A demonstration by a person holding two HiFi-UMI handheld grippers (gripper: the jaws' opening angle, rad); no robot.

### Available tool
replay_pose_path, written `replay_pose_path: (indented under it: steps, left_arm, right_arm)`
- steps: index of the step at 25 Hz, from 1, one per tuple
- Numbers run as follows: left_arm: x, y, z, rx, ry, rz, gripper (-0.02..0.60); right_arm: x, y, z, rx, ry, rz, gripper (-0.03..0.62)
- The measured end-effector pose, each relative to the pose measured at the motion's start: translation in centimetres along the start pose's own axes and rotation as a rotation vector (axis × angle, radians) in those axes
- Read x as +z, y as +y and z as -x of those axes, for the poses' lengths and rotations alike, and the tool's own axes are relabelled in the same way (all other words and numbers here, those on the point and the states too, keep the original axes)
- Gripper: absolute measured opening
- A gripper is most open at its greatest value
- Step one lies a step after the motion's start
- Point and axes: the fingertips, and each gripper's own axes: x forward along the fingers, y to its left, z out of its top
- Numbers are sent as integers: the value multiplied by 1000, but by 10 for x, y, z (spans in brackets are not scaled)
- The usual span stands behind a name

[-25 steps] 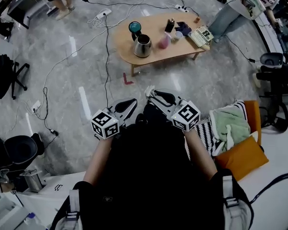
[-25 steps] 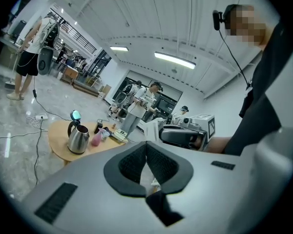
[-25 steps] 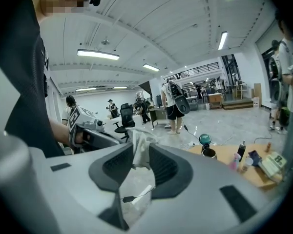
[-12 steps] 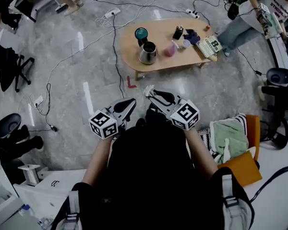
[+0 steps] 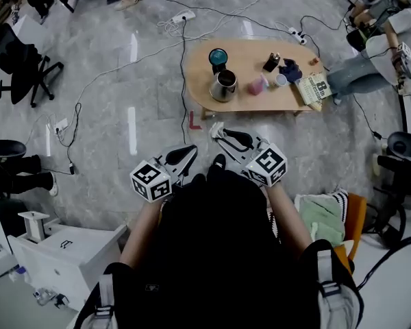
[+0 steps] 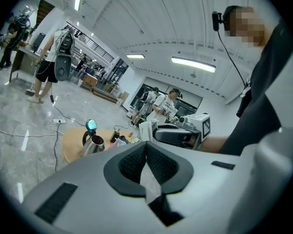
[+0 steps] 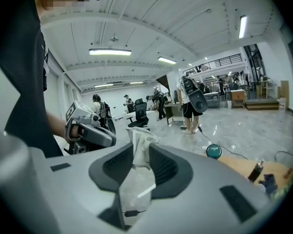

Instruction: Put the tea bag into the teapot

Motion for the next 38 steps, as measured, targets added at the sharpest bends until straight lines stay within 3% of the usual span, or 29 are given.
replay_pose_path:
  steps: [12, 25, 38]
  left_arm:
    - [8, 4, -47, 48, 11, -5, 12]
    - [22, 2, -87, -2, 68, -49, 12]
    - [44, 41, -114, -102, 111, -24, 12]
  right_arm:
    - [-9, -28, 11, 77, 11, 34, 107]
    - [-23, -46, 29, 28, -23, -50, 107]
    - [-11, -81, 3, -56, -1, -90, 107]
